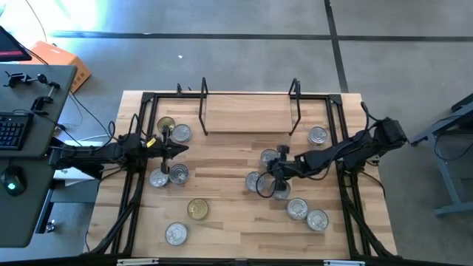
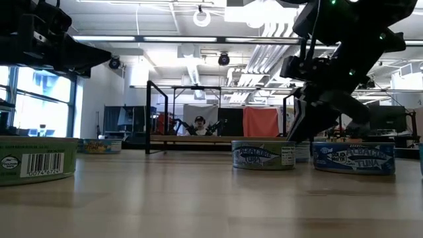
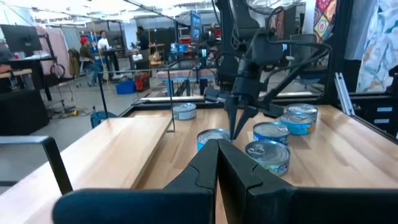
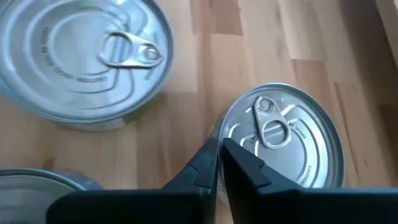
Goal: Stack canned seafood by type on shelf
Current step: Put the yellow and blue tuna can on the shelf
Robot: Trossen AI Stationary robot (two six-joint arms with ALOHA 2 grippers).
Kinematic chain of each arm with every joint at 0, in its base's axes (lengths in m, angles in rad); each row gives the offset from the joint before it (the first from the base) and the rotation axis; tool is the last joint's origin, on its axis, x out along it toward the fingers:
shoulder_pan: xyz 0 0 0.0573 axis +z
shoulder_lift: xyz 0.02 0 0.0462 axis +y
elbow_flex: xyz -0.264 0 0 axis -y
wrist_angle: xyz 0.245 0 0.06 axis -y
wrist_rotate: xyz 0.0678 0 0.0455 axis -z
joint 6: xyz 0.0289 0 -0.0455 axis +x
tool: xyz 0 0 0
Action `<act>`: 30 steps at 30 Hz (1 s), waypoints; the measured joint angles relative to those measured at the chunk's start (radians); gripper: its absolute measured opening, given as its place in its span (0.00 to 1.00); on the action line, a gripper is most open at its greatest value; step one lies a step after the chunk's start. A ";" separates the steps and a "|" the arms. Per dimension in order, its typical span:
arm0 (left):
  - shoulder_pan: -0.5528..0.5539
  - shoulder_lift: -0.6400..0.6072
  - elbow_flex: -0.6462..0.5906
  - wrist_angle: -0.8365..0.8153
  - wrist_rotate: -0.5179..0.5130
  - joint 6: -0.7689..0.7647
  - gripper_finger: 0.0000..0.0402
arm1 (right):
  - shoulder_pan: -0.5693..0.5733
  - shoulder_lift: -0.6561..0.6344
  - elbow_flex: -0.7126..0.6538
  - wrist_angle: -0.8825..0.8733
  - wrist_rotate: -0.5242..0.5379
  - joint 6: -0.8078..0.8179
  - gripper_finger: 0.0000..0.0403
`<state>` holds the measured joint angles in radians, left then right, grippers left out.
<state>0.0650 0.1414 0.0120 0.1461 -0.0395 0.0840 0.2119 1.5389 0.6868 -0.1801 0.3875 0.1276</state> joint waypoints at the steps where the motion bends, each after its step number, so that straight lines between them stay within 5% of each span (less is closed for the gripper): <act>1: 0.000 0.014 0.000 0.010 0.000 0.006 0.00 | -0.001 -0.003 0.008 -0.012 0.009 0.007 0.04; 10: 0.000 0.204 0.001 0.171 0.002 0.019 0.00 | -0.004 -0.018 0.071 -0.044 0.024 -0.086 0.33; 14: -0.002 0.306 0.026 0.217 0.007 0.037 0.00 | -0.003 0.014 0.049 -0.047 0.097 -0.107 0.37; 19: -0.024 0.455 0.115 0.211 0.051 0.075 0.00 | -0.003 0.087 0.050 -0.014 0.092 -0.190 0.30; 27: -0.047 0.711 0.283 0.212 0.052 0.199 0.00 | -0.003 0.152 0.056 0.005 0.171 -0.116 0.03; 30: -0.047 0.813 0.338 0.212 0.052 0.248 0.00 | -0.004 0.151 0.054 0.028 0.175 -0.101 0.02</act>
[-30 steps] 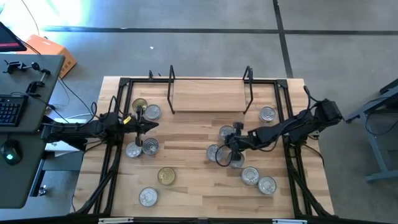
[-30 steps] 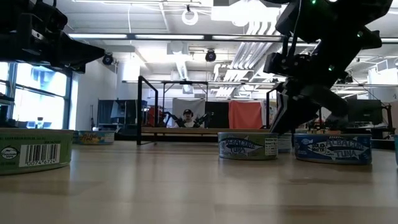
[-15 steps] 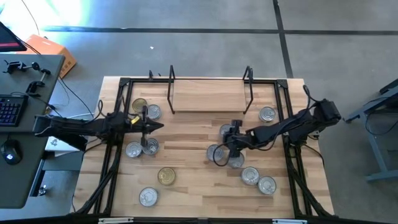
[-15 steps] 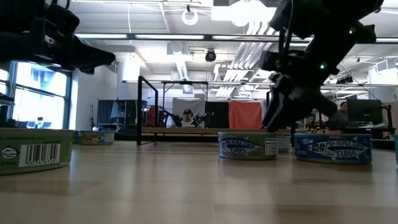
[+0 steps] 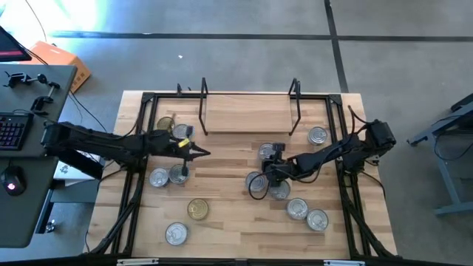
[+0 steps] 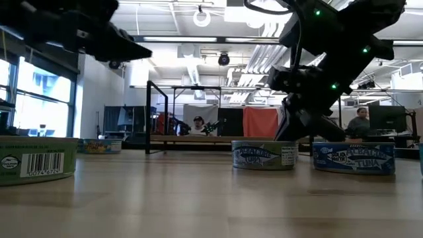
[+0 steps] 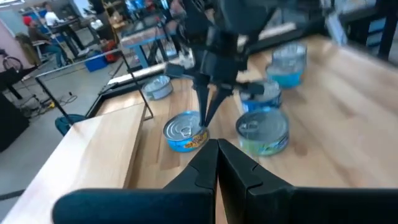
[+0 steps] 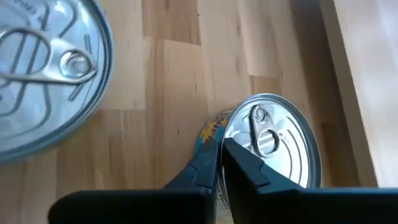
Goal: Stack canned seafood by type on shelf
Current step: Put the yellow and blue tuna can on the shelf
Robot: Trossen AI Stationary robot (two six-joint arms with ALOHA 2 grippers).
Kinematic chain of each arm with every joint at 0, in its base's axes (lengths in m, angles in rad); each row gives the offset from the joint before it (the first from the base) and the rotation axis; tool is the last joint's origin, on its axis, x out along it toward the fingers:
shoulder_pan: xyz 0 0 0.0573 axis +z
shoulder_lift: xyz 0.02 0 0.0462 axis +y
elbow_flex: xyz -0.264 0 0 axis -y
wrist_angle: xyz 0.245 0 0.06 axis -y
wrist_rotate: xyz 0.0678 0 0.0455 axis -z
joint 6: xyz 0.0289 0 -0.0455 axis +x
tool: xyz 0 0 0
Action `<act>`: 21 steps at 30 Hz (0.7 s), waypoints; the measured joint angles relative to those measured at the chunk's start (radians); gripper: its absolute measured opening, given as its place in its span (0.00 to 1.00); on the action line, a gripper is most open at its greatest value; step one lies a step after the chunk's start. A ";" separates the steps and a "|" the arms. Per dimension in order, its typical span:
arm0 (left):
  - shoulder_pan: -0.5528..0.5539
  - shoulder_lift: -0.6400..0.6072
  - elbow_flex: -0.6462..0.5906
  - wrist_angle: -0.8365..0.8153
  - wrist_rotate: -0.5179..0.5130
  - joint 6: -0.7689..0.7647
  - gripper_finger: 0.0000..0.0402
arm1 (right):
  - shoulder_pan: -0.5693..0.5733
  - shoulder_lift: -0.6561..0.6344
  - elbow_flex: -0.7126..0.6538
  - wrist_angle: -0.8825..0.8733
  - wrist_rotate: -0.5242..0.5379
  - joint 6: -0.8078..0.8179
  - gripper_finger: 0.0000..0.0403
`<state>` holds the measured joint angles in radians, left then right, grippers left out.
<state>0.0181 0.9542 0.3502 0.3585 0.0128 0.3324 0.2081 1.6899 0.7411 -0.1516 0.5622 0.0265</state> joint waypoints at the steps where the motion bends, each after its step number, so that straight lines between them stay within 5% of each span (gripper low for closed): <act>1: 0.000 0.036 0.017 0.001 0.000 0.028 0.01 | -0.001 -0.002 -0.002 0.020 -0.003 -0.001 0.02; 6: 0.000 0.209 0.096 0.013 0.000 0.180 0.09 | -0.026 -0.023 -0.005 0.128 -0.095 0.001 0.01; 14: 0.000 0.449 0.151 0.131 -0.005 0.572 0.36 | -0.104 -0.025 -0.006 0.290 -0.169 0.047 0.00; 21: 0.002 0.613 0.154 0.344 -0.075 0.700 0.54 | -0.151 -0.026 -0.006 0.397 -0.240 0.063 0.00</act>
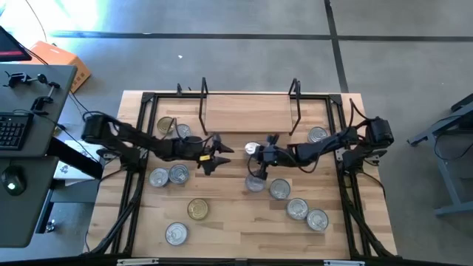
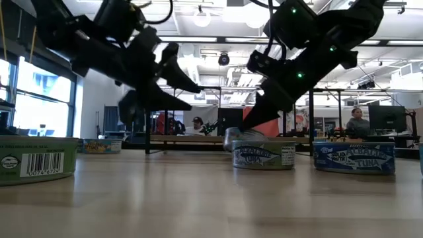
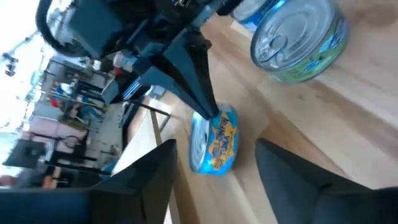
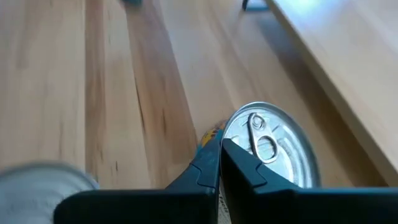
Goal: Stack canned seafood by type on shelf
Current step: Put the yellow and blue tuna can on the shelf
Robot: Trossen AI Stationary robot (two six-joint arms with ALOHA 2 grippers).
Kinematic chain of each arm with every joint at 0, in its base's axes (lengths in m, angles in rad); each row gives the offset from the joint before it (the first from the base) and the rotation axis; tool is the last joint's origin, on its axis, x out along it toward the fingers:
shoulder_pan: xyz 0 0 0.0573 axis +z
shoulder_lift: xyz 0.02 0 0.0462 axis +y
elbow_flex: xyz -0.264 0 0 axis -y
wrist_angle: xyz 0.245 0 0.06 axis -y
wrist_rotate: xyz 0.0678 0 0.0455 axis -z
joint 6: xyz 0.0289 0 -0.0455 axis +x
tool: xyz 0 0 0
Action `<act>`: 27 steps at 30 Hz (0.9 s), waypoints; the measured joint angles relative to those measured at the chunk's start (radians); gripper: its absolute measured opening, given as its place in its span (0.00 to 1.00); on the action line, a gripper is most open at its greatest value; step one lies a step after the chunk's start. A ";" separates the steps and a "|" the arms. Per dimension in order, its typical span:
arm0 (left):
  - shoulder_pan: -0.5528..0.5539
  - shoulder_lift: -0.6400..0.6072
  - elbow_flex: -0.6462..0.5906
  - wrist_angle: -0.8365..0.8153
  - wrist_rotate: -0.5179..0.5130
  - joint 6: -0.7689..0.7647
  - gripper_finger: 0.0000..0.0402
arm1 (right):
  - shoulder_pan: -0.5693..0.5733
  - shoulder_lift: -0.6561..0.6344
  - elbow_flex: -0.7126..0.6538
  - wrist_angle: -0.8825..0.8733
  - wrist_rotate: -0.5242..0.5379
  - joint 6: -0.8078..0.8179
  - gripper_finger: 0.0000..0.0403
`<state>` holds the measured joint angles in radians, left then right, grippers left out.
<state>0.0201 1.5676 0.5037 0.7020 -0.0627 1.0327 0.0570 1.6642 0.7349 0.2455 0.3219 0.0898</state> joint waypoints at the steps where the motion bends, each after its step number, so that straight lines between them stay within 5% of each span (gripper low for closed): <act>1: 0.000 0.019 0.000 0.020 0.000 0.013 0.56 | -0.005 0.000 0.000 0.022 -0.008 0.000 0.00; 21: 0.014 0.307 0.124 0.177 -0.157 0.035 0.60 | -0.037 -0.002 0.003 0.185 -0.173 0.018 0.00; 27: 0.014 0.310 0.125 0.122 -0.242 -0.030 0.50 | -0.023 -0.003 0.003 0.169 -0.177 -0.035 0.00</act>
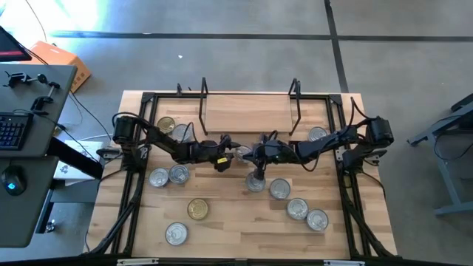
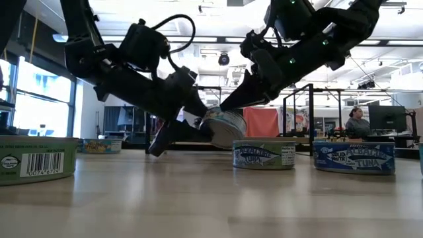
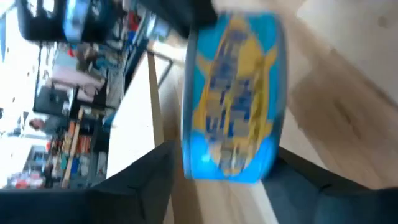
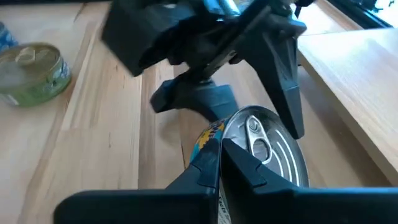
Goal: Stack canned seafood by type on shelf
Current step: Put the yellow and blue tuna can on the shelf
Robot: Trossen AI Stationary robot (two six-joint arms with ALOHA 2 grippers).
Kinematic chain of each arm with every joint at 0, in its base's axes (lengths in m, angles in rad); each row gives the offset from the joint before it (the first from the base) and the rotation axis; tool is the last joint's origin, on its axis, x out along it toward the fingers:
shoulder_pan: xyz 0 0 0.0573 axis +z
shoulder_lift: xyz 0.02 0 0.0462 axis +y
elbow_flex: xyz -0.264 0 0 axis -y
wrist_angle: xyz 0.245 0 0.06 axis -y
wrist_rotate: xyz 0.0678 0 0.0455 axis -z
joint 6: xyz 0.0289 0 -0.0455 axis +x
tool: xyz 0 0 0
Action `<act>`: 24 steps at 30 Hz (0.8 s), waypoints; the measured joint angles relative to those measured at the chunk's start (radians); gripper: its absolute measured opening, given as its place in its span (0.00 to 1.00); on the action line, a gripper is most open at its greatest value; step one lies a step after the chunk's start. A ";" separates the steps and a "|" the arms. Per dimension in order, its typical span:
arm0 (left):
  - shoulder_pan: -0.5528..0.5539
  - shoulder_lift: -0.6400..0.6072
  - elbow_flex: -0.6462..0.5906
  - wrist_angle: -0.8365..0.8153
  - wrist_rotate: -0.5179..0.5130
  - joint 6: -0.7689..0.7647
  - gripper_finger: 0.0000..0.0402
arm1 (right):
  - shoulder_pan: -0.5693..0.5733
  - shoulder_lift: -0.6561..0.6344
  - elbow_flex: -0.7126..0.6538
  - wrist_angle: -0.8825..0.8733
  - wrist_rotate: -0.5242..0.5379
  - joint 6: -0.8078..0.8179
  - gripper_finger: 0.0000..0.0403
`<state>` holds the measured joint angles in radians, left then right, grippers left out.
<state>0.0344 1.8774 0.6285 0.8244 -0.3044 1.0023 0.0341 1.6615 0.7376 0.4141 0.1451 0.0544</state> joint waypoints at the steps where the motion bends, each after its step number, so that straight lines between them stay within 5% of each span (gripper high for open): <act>1: 0.001 0.000 0.000 -0.014 -0.004 -0.005 0.46 | 0.005 0.000 0.000 -0.002 -0.001 -0.025 0.00; 5: 0.001 -0.001 0.001 -0.036 -0.003 -0.031 0.31 | 0.017 0.000 0.000 -0.005 -0.006 -0.084 0.00; 13: -0.012 -0.012 0.000 -0.052 0.003 -0.066 0.31 | 0.019 -0.001 0.001 -0.014 0.008 -0.062 0.03; 24: -0.023 -0.049 -0.001 -0.178 -0.068 -0.139 0.31 | 0.016 -0.001 0.007 -0.051 0.065 -0.129 0.41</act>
<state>0.0116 1.8282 0.6277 0.6461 -0.3721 0.8636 0.0505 1.6604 0.7446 0.3634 0.2097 -0.0745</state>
